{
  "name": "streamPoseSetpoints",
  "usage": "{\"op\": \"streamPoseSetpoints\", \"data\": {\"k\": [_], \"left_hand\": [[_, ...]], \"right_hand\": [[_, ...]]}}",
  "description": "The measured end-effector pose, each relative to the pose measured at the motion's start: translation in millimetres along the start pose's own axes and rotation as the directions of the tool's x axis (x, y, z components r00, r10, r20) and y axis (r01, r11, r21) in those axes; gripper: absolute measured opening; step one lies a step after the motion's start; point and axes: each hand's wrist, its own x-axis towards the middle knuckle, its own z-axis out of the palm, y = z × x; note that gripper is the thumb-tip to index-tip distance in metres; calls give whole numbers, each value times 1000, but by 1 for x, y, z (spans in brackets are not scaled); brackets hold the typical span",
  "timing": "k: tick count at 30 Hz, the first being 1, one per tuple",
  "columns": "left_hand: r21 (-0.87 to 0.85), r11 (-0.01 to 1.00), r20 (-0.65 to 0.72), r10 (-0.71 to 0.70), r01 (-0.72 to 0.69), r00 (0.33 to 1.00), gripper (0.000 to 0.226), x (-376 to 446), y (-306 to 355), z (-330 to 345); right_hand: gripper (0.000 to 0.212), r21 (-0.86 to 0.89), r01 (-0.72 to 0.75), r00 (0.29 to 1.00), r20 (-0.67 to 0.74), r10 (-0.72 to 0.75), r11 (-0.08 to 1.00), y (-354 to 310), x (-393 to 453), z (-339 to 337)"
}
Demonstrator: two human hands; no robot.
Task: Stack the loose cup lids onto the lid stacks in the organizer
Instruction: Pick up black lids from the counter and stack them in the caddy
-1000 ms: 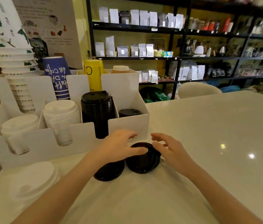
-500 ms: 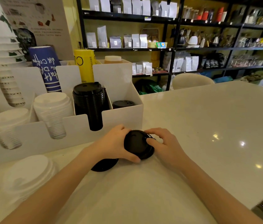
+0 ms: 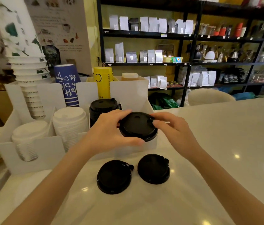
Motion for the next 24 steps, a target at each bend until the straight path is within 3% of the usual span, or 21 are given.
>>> {"op": "streamPoseSetpoints", "data": {"k": [7, 12, 24], "left_hand": [[32, 995, -192, -84, 92, 978, 97, 10, -23, -27], [68, 983, -331, -137, 168, 934, 92, 16, -47, -36], [125, 957, -398, -194, 262, 897, 74, 18, -71, -38]], "right_hand": [[29, 75, 94, 994, 53, -98, 993, -14, 54, 27], [33, 177, 100, 990, 84, -116, 979, -15, 85, 56], [26, 313, 29, 980, 180, -89, 949, 10, 111, 81]]}}
